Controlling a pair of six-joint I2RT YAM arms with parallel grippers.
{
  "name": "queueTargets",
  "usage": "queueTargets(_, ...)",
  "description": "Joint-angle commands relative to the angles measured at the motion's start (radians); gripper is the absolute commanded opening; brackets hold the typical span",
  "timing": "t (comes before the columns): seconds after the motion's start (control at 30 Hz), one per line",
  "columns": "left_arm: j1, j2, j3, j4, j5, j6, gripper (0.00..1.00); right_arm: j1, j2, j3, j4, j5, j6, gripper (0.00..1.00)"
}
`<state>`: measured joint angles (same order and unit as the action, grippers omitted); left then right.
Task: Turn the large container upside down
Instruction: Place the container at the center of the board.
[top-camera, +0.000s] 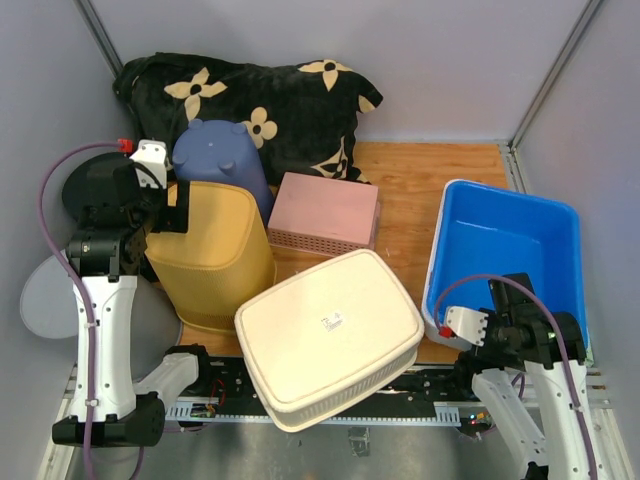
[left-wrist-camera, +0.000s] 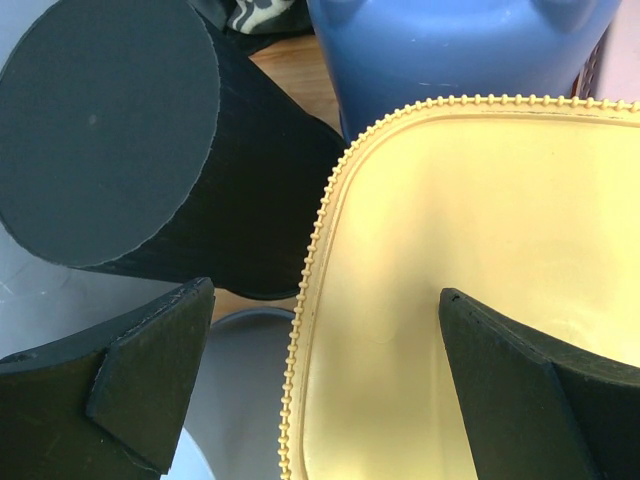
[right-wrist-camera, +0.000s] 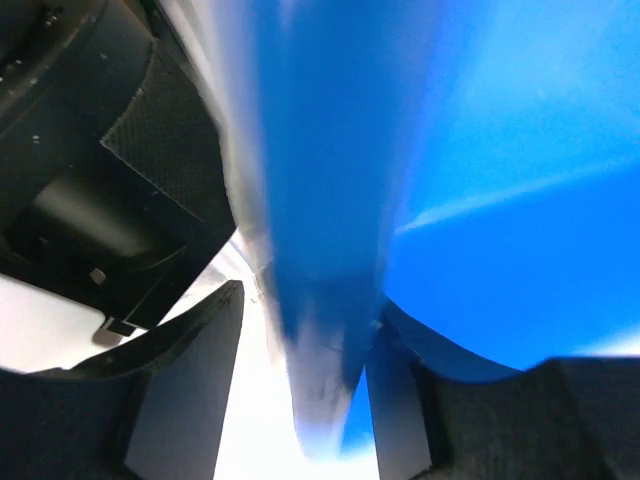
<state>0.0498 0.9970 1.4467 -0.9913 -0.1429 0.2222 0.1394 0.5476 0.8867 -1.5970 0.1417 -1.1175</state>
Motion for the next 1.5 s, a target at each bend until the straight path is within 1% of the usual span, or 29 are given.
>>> queueTargets(0.0, 0.007, -0.006, -0.003, 0.012, 0.005, -0.003, 0.99, -0.008, -0.036, 0.02, -0.006, 0.072, 0.022, 0.55)
queueTargets(0.07, 0.007, -0.008, -0.011, 0.013, 0.003, 0.002, 0.99, -0.008, -0.04, 0.009, -0.007, 0.081, 0.029, 0.61)
queueTargets(0.13, 0.007, -0.006, -0.017, 0.015, 0.0, 0.003, 0.99, -0.008, -0.036, -0.002, -0.006, 0.066, 0.04, 0.64)
queueTargets(0.27, 0.007, -0.005, -0.026, 0.025, 0.006, -0.001, 0.99, -0.008, -0.035, 0.011, -0.006, 0.014, 0.026, 0.67)
queueTargets(0.43, 0.007, -0.003, -0.038, 0.034, 0.014, -0.006, 0.99, -0.008, 0.01, 0.089, -0.007, -0.072, 0.035, 0.67)
queueTargets(0.53, 0.007, 0.002, -0.041, 0.038, 0.013, -0.002, 0.99, -0.008, 0.059, 0.15, -0.007, -0.127, 0.039, 0.56)
queueTargets(0.67, 0.006, 0.003, -0.044, 0.044, 0.011, 0.0, 0.99, -0.008, 0.13, 0.177, -0.005, -0.153, 0.005, 0.48)
queueTargets(0.93, 0.007, -0.016, -0.076, 0.052, -0.007, 0.008, 0.99, -0.008, 0.227, 0.159, 0.013, -0.203, -0.017, 0.44)
queueTargets(1.03, 0.007, -0.021, -0.084, 0.056, -0.019, 0.015, 0.99, -0.008, 0.242, 0.154, 0.037, -0.2, -0.025, 0.4)
queueTargets(1.33, 0.006, -0.019, -0.089, 0.057, -0.012, 0.009, 0.99, -0.008, 0.278, 0.084, 0.085, -0.223, -0.029, 0.4)
queueTargets(1.47, 0.007, -0.016, -0.089, 0.058, -0.013, 0.01, 0.99, -0.008, 0.293, 0.075, 0.099, -0.222, -0.03, 0.32)
